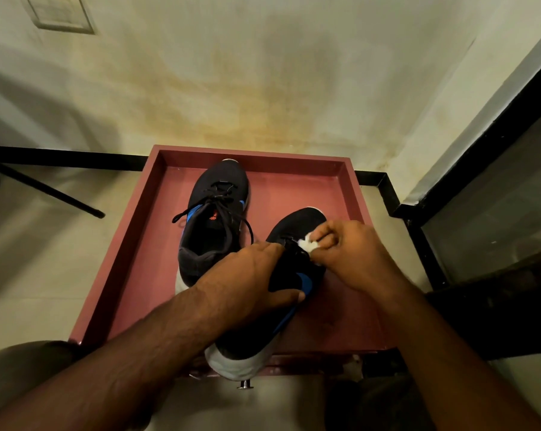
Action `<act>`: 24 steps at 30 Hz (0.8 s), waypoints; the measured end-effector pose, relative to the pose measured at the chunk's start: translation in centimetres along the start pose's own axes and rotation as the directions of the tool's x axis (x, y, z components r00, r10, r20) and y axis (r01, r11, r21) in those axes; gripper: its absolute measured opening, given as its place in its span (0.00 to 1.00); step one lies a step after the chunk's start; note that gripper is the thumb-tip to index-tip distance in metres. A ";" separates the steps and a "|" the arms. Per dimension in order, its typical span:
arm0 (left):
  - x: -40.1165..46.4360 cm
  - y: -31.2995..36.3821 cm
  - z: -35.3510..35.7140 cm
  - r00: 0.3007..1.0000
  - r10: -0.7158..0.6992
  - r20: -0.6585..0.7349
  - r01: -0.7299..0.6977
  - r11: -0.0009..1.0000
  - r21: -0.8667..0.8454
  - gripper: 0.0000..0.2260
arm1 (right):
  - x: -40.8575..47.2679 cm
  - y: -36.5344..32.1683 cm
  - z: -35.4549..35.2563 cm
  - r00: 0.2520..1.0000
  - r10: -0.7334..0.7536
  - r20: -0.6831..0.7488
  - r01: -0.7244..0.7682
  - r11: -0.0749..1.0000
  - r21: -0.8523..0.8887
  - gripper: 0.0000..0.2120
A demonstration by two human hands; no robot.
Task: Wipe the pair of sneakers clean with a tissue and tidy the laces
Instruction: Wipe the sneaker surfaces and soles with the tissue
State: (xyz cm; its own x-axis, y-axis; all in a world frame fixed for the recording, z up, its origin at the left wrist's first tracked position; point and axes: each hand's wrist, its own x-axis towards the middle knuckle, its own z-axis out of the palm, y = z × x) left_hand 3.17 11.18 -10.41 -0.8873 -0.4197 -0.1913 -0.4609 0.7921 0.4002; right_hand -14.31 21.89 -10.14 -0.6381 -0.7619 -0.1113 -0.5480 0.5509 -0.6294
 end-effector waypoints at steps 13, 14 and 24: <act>-0.1 -0.2 -0.5 1.000 0.003 0.000 -0.003 0.998 -0.061 0.26 | 0.4 0.4 0.0 0.996 -0.025 -0.089 0.025 1.000 -0.006 0.03; 0.0 -0.3 -0.7 1.000 -0.002 -0.019 0.000 0.996 -0.092 0.22 | 0.2 0.3 0.4 0.997 -0.038 -0.061 0.039 0.999 0.017 0.01; 0.5 -0.6 -1.0 0.995 -0.061 -0.080 0.045 0.979 -0.197 0.10 | -1.2 -1.3 -1.5 0.883 -0.172 0.437 -0.086 0.856 0.510 0.05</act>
State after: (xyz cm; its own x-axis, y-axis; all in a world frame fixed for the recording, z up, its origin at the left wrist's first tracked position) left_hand 2.97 10.05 -9.83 -0.8531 -0.5018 -0.1428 -0.4877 0.6697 0.5601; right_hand -13.66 22.55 -8.01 -0.2333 -0.9161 -0.3261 -0.1379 0.3631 -0.9215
